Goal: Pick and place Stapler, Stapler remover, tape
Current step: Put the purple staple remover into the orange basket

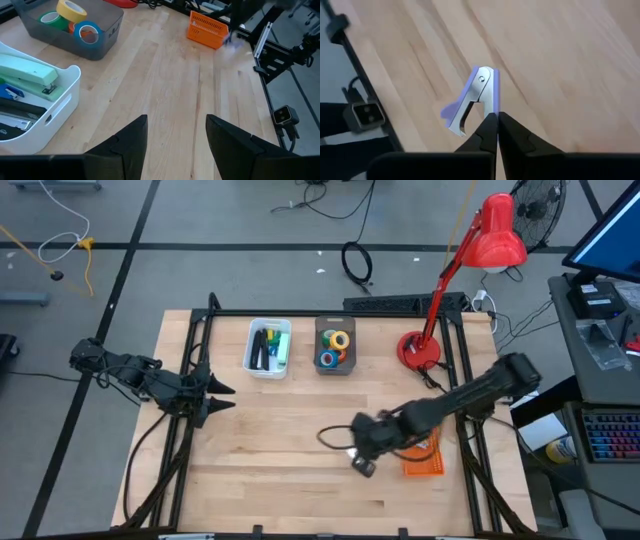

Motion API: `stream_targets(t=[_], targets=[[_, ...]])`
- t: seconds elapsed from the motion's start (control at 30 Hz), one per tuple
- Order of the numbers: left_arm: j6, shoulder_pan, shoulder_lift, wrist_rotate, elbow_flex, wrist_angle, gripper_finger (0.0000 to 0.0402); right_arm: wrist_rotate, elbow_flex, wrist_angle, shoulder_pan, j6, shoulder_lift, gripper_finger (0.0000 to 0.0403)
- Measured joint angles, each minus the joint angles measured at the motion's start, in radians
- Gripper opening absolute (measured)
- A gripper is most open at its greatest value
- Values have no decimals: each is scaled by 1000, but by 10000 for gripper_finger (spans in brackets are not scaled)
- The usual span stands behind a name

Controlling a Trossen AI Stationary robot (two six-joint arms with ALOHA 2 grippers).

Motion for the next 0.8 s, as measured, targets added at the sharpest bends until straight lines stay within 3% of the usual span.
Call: stream_targets(t=[0.23, 0.37, 0.6, 0.8], targets=[[-5, 0, 0, 0, 0, 12, 202, 51, 0, -351, 109, 308, -160, 0], [-4, 0, 0, 1, 0, 13, 202, 50, -11, -457, 184, 471, -189, 0], [-2, 0, 0, 1, 0, 15, 202, 16, -181, -406, 296, 646, -225, 0], [31, 0, 0, 1, 0, 17, 202, 15, -385, -192, 322, 709, -296, 0]])
